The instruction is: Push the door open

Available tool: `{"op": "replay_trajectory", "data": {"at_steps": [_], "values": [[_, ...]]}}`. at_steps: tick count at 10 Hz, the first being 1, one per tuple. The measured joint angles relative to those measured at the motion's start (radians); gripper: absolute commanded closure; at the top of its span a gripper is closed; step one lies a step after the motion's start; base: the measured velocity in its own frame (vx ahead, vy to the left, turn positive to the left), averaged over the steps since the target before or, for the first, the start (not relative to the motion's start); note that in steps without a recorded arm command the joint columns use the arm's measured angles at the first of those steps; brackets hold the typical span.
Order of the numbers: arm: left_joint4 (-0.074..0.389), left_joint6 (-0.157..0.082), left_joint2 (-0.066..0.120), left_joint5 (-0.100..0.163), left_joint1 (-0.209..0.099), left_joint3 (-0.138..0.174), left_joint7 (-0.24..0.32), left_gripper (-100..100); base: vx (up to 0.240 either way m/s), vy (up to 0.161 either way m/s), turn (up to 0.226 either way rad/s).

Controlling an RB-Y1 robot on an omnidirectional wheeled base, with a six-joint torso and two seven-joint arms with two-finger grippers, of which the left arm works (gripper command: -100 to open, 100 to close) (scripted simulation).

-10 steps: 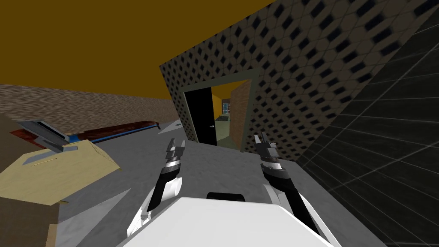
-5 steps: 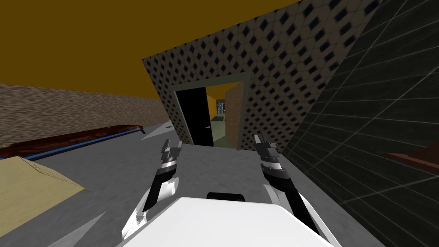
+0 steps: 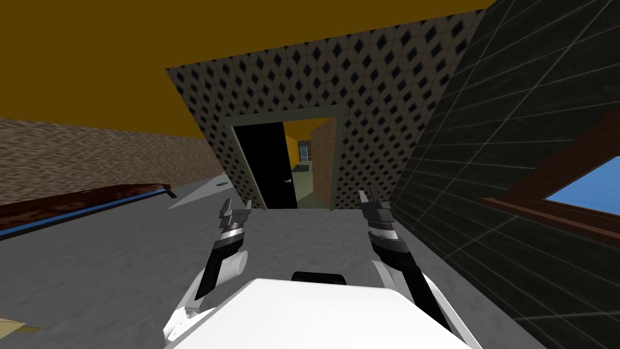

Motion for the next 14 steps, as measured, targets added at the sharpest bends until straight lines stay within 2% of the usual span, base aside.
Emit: {"op": "replay_trajectory", "data": {"at_steps": [2, 6, 10, 14], "values": [[0.028, -0.015, 0.001, 0.011, -0.007, 0.027, 0.042, -100, -0.004, 0.089, -0.202], [0.062, -0.024, 0.013, 0.037, -0.018, 0.084, 0.116, -100, 0.007, 0.09, -0.234], [0.094, -0.031, 0.015, 0.063, -0.032, 0.144, 0.199, -100, -0.002, 0.102, -0.211], [0.144, -0.046, 0.026, 0.088, -0.053, 0.199, 0.273, -100, -0.002, 0.084, -0.213]]}}
